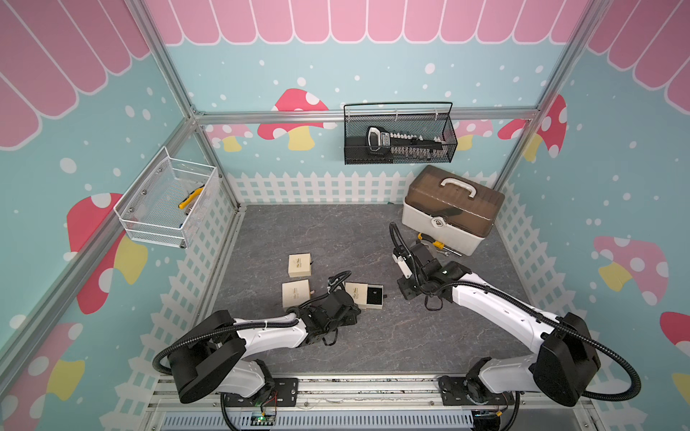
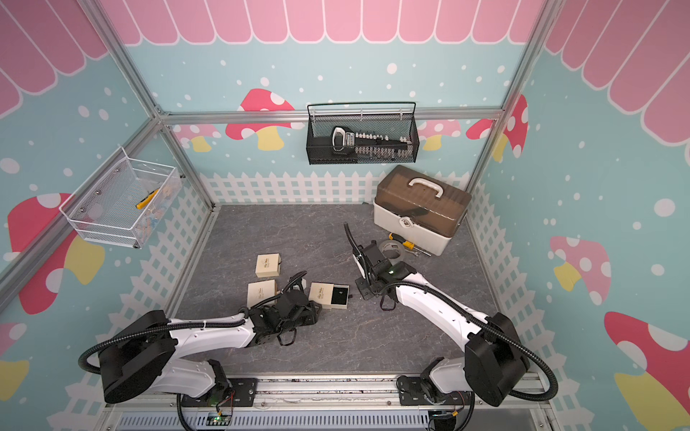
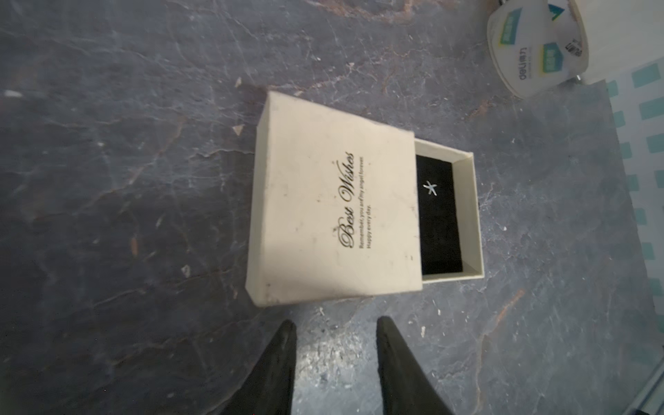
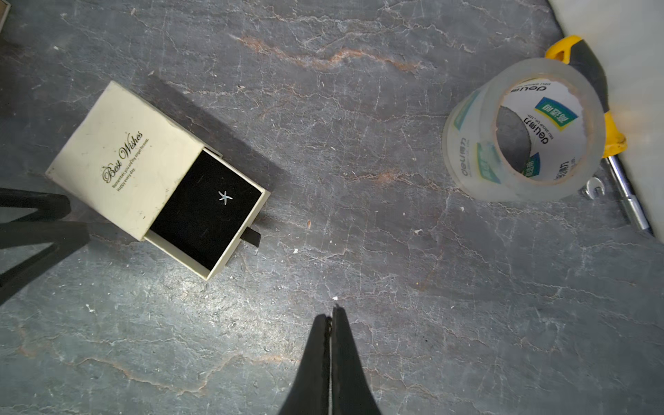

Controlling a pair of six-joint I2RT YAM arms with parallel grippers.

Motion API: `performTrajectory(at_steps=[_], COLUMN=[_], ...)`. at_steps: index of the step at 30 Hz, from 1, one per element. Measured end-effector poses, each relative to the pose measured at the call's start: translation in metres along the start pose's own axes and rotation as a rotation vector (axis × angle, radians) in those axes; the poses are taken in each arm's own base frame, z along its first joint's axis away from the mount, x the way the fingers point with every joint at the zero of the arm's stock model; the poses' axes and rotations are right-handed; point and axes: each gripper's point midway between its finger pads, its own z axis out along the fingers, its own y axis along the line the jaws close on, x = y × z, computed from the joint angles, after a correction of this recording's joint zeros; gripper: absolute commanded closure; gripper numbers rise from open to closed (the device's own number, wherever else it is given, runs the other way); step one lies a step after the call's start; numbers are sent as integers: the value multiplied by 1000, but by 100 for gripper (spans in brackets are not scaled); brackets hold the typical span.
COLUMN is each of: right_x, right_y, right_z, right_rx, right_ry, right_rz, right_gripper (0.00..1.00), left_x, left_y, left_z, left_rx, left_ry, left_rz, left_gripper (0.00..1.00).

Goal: Place the earrings into the drawer-style jewelry box
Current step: Adjust the jewelry box at the center of the board.

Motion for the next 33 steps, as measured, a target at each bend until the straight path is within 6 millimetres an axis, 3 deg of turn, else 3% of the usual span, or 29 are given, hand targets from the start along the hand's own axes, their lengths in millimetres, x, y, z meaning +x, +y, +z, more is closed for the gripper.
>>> performTrajectory(at_steps=[13, 25, 33], right_x=[1, 0, -4], right_y=[1, 1, 0], right_z=[6, 6, -3], right_rx=[1, -1, -4], right_ry=[17, 11, -32], right_rz=[2, 16, 20], right_gripper=[100, 100, 100], left_x=[-20, -57, -71], left_y=[48, 34, 9], left_z=[15, 48, 70], left_rx=[-144, -89, -3], left_ry=[14, 50, 85], left_rz=[-55, -36, 5], left_gripper=[70, 70, 70])
